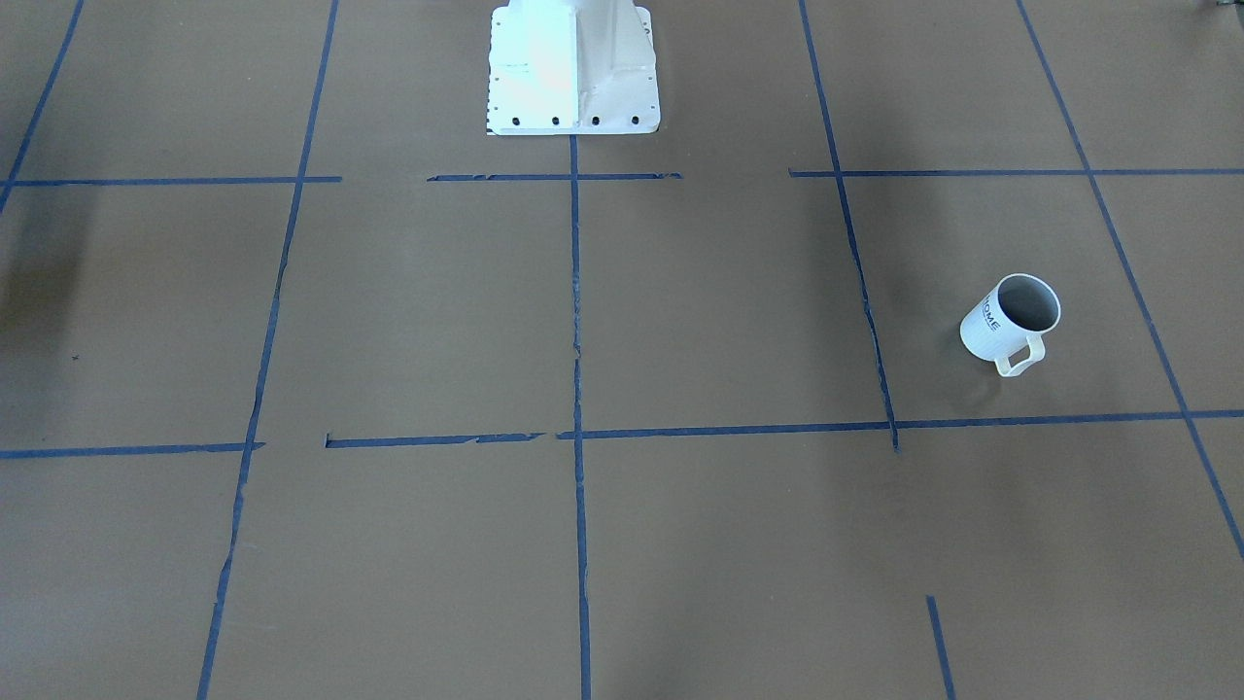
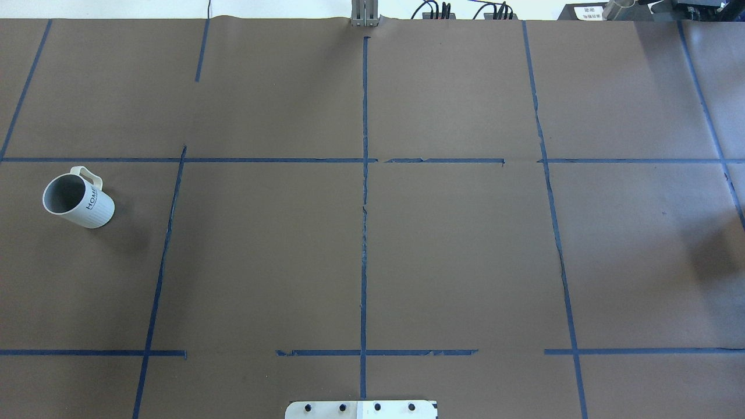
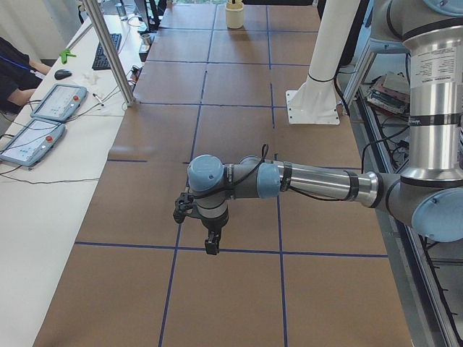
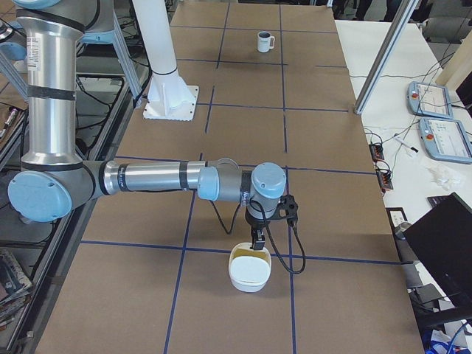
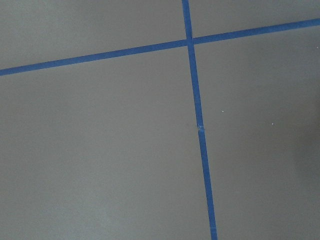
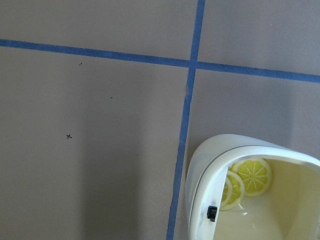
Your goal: Left arm hands cup to right arm to dump lemon
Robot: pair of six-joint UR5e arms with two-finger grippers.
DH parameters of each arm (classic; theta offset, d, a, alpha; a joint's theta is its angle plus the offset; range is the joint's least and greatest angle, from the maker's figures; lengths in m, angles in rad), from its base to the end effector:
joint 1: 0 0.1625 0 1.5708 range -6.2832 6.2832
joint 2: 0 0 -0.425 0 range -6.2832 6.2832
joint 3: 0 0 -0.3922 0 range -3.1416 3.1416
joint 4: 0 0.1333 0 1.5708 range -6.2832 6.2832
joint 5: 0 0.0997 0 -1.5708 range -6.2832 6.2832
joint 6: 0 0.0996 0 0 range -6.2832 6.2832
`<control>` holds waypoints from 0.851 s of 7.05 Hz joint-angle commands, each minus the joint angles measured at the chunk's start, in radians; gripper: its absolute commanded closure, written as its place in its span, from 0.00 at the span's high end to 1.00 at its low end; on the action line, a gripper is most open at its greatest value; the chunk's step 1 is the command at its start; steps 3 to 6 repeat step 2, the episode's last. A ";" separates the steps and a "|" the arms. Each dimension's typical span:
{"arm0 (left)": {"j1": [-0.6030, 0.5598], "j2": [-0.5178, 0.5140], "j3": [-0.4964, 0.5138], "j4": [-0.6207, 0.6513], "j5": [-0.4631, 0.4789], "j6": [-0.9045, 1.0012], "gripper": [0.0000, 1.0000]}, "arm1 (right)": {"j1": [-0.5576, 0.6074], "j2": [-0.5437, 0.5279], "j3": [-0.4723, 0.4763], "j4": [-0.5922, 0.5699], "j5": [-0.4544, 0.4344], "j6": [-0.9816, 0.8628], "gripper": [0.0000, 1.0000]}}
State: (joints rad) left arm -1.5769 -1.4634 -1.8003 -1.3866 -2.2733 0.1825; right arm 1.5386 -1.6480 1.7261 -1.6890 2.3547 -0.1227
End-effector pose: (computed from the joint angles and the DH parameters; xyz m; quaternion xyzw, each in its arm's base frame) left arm -0.0716 -0.4381 0.6193 0.0034 0.3451 0.0720 0.9358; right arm 0.0483 -0.4568 0.6301 -0.0012 -0.3824 -0.0639 0.9218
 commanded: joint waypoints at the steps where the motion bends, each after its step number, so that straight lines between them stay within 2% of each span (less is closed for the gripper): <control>1: 0.000 0.000 -0.001 0.000 0.000 0.000 1.00 | 0.000 -0.001 0.001 0.000 0.000 0.000 1.00; 6: 0.000 0.000 -0.001 0.000 0.000 0.000 1.00 | 0.000 0.000 0.001 0.000 -0.002 0.000 1.00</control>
